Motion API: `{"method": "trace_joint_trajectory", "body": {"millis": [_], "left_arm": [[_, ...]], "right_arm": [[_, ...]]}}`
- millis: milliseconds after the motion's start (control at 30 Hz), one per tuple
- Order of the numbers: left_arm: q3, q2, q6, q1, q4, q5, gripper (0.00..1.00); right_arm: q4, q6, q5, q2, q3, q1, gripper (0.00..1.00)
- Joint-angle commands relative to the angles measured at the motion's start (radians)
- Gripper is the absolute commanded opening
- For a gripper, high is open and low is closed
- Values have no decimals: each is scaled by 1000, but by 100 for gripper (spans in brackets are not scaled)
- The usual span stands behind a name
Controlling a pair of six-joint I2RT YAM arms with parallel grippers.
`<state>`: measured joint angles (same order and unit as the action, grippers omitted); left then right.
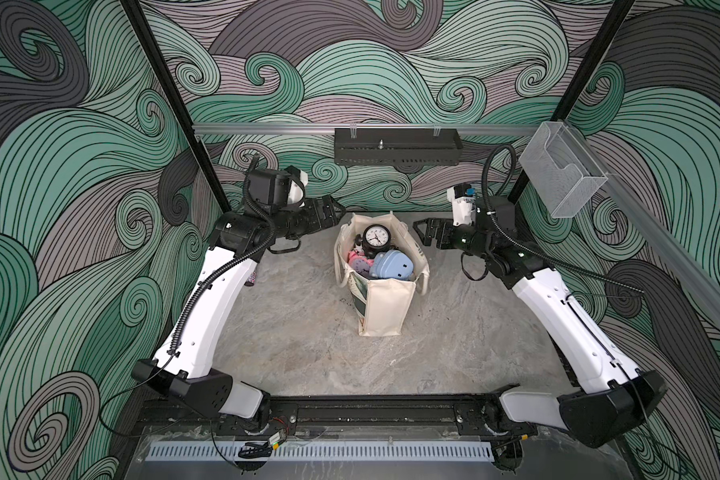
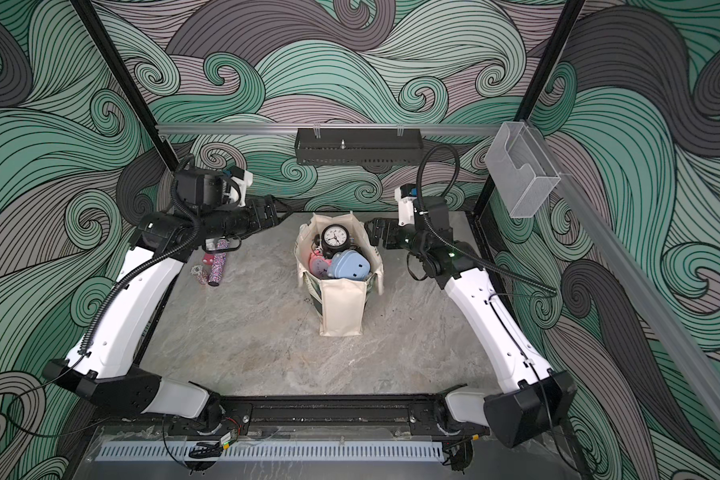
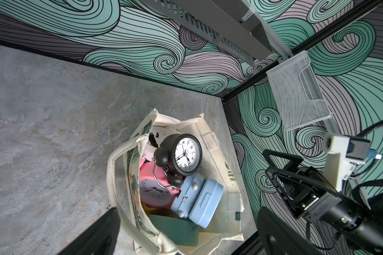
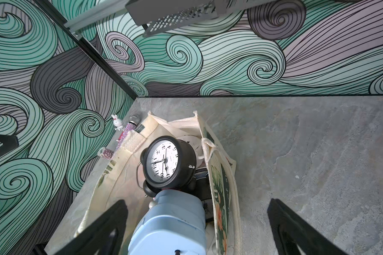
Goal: Put the alarm clock into the canvas bag
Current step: Reset both arms
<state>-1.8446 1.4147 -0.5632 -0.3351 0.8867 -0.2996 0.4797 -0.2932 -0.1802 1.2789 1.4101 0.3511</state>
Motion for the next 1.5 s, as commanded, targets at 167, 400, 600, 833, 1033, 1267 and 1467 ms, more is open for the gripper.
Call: {"method": "trace_joint_trajectory", "body": {"millis": [167,400,600,833,1033,1267,1467], "left_arm": [[246,-246,114,31,40,84,99],[641,-408,200,33,-85,459,99],[939,-437,215,42,-340,729,99],[1138,-338,287,111,-690,793,99],[1190,-186,368,186,-836,793,99],[1424,-184,399,258,-1254,734,99],[1411,-160,425,300,-1297,639,99]], "right_arm": [[-194,29,104,-330,-272,-15,100],[-215,32,103,-461,-466,-31,100],[-283,17,103,-522,-600,-37,100],[-292,29,159,-525,-665,-61,100],[-387,8,187,-499,-755,-119,100],[-498,29,219,-413,-826,-206,100],[-611,91,269,-316,-870,-267,100]]}}
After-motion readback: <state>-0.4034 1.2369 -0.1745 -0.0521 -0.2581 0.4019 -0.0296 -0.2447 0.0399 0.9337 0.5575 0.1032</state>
